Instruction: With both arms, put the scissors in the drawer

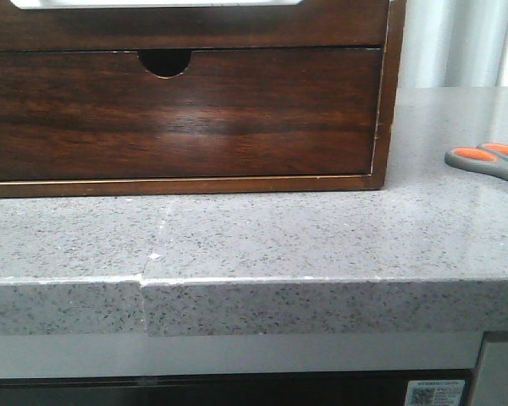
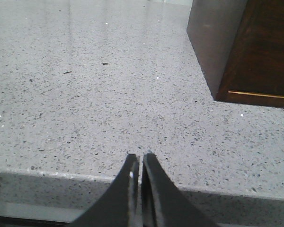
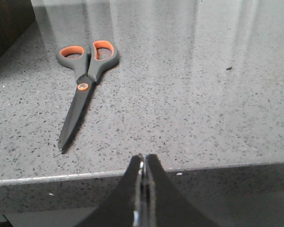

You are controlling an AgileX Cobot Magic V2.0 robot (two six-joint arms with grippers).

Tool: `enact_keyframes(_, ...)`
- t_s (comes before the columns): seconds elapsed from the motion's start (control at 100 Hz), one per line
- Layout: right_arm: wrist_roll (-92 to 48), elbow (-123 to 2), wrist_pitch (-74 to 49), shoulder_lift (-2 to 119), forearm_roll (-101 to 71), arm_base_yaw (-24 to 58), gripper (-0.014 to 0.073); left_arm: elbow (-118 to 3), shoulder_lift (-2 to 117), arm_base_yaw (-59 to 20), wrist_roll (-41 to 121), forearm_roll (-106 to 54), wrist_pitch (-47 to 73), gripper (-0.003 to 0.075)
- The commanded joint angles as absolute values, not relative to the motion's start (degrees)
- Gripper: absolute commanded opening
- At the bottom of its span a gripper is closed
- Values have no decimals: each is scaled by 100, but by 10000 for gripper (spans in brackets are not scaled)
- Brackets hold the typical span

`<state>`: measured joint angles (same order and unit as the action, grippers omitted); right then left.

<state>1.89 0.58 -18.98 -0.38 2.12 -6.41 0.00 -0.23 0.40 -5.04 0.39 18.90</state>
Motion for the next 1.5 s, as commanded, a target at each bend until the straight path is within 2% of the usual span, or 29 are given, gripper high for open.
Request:
enact_keyframes(0.0, 182, 227, -1830, -164, 213, -642, -50, 122, -191, 33, -522, 0, 1545, -22)
enact_keyframes(1.13, 182, 227, -1829, -164, 213, -642, -50, 122, -191, 33, -522, 356, 1374, -22)
enact_keyframes(1.49, 182, 227, -784, -164, -381, -642, -50, 122, -191, 33, -534, 392, 1340, -22)
